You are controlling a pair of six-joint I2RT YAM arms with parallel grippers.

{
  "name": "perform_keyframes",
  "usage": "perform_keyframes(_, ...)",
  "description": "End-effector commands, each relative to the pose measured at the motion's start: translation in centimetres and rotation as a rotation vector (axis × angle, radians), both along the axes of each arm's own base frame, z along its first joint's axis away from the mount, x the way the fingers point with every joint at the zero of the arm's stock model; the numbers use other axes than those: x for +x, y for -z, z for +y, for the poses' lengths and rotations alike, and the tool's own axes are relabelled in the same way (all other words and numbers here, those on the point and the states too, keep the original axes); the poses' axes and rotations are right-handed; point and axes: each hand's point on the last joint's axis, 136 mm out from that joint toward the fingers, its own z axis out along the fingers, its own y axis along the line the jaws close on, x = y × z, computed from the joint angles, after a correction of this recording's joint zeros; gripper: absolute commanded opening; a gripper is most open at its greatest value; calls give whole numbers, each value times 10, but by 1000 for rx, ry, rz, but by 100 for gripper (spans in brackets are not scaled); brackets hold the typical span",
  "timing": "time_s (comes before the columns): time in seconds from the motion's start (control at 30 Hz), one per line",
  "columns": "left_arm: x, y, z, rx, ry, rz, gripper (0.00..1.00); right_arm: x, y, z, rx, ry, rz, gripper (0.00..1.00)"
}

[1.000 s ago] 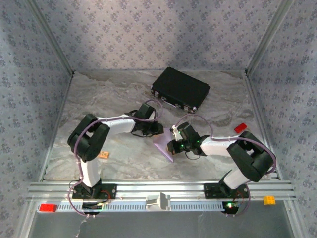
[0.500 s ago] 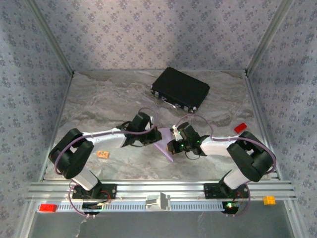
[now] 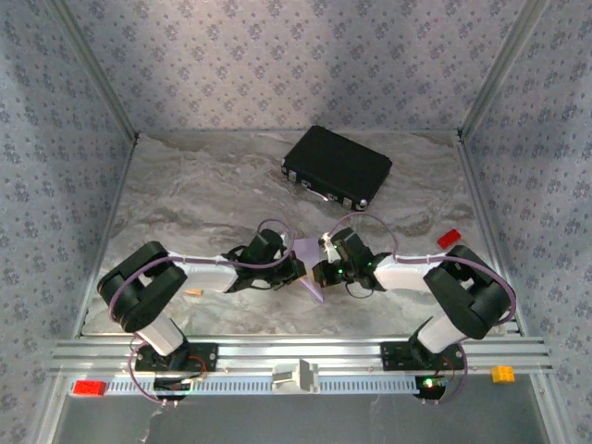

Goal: Fold a paper plane with a square sheet of paper (pick it up from the middle)
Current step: Third fold the triangle at the center of the table.

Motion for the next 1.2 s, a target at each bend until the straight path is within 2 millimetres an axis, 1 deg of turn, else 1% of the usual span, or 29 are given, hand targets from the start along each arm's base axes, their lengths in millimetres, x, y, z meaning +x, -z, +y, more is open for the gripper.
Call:
perform_keyframes(0.0,1,7,2,8,-15,1,1,-1,11,-9,-55,32,22,3)
perform_keyframes(0.17,-4,22,9,49,-13,14,0,-1,11,-9,-55,30,21,3)
perform_keyframes(0.37,-5,32,12,85,-4,16,0,-1,12,-9,-56,30,23,3)
perform_keyframes(0.53,-5,35,12,98,9,14,0,-1,11,-8,-52,27,23,4)
perform_keyframes(0.7,-3,33,10,105,21,0,1,-2,9,-7,-47,23,25,5)
perform_keyframes(0.8,-4,35,11,119,28,1,1,0,0,-5,-28,27,29,12)
perform_keyframes(0.9,-4,38,11,123,30,6,0,6,-16,-7,2,54,20,21)
perform_keyframes(0.97,-5,39,11,126,33,9,0,8,-26,-12,11,73,15,31)
perform_keyframes(1.0,-5,39,11,127,33,11,0,9,-30,-14,14,79,15,35)
perform_keyframes(1.1,-5,39,11,128,34,7,0,6,-41,-18,35,75,19,38)
perform_keyframes(1.17,-5,41,11,130,34,10,0,-2,-48,-12,80,40,45,37)
